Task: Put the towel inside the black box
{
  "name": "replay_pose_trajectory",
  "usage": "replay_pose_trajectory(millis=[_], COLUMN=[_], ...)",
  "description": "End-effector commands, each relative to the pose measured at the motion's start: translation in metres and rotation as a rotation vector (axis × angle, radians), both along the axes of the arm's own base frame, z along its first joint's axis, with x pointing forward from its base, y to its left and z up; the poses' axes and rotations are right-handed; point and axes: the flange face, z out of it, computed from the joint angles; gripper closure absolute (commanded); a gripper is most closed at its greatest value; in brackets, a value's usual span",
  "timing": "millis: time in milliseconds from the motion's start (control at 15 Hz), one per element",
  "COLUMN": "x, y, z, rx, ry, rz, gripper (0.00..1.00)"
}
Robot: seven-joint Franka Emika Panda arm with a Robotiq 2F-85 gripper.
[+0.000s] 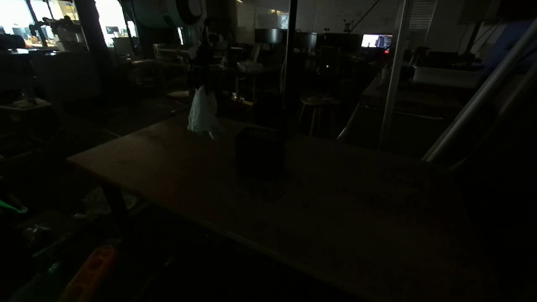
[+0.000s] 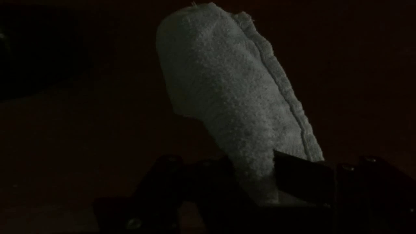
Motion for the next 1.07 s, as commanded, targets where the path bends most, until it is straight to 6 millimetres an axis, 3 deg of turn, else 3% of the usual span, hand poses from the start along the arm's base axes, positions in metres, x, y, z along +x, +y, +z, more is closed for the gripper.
replay_pose_trajectory(millis=[0, 133, 400, 733, 1000], x=[-0.040, -0.056, -0.078, -0.099, -0.100], y=[-0.006, -0.012, -0.041, -0.121, -0.186], z=[0.059, 0.077, 0.083, 0.074, 0.068], rx=[0.003, -0.006, -0.036, -0.102, -0.146], ry=[-0.014, -0.036, -0.049, -0.028, -0.034], rz=[-0.010, 0.001, 0.033, 0.092, 0.144], gripper=[0.89, 0.89, 0.89, 0.89, 0.89])
